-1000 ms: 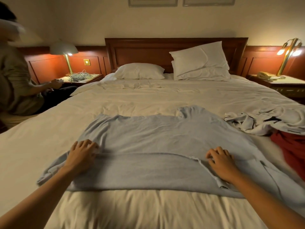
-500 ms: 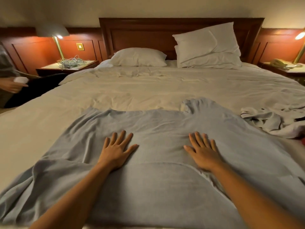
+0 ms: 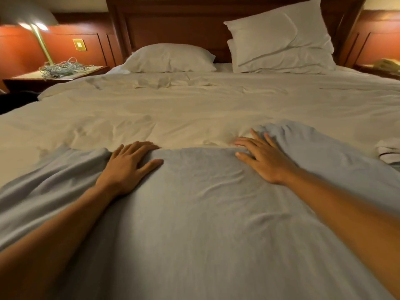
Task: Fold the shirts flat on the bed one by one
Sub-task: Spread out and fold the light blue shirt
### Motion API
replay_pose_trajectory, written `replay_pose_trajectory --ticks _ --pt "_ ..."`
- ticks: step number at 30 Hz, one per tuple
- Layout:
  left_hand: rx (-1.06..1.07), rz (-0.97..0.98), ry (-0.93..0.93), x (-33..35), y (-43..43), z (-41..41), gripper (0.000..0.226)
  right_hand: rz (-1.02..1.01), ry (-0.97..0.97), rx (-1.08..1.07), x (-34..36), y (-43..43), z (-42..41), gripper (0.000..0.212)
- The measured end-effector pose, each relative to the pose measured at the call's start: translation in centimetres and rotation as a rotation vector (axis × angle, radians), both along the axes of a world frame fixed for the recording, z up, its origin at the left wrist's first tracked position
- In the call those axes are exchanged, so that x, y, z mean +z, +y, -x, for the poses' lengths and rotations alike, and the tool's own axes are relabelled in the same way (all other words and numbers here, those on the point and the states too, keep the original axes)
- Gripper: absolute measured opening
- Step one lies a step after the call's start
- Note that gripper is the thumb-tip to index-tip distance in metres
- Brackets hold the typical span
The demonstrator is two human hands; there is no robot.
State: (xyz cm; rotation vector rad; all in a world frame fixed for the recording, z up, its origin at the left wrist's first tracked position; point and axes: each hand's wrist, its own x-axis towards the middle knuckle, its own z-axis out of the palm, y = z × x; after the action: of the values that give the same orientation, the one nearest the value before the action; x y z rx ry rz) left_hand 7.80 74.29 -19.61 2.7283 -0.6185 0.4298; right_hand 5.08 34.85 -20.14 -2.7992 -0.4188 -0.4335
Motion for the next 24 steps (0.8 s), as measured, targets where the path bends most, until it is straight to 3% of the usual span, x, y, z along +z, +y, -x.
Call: replay_pose_trajectory --ticks 3,6,9,11,13,18,21,24 --pt "-0.075 0.081 -0.088 -0.3 0.3 -1.5 0.050 -0.017 -0.172 0.101 0.3 -0.7 -1.8 0.038" --pt "-0.060 0.142 -0.113 0.1 0.6 -1.9 0.043 0.069 -0.190 0.066 1.4 -1.1 -1.4 0.052" --pt "-0.026 0.068 -0.074 1.3 0.9 -1.5 0.047 0.573 -0.068 -0.086 3.8 -3.8 0.1 0.055" --pt "-0.001 -0.021 -0.011 2.7 1.6 -0.7 0.048 0.749 0.023 -0.098 7.0 -5.6 1.9 0.089" --pt "-0.005 -0.072 -0.006 4.5 2.7 0.7 0.051 0.741 0.066 -0.086 10.1 -6.8 3.8 0.122" --pt "-0.100 -0.168 -0.219 8.8 7.3 7.9 0.056 0.798 0.022 -0.031 14.7 -6.1 11.7 0.087" --pt "-0.195 -0.175 -0.341 9.0 10.3 14.0 0.056 0.621 -0.012 0.036 14.1 -5.4 18.6 0.077" --pt "-0.236 -0.214 -0.320 7.4 12.3 19.3 0.054 0.511 -0.106 0.121 11.5 -4.4 25.3 0.073"
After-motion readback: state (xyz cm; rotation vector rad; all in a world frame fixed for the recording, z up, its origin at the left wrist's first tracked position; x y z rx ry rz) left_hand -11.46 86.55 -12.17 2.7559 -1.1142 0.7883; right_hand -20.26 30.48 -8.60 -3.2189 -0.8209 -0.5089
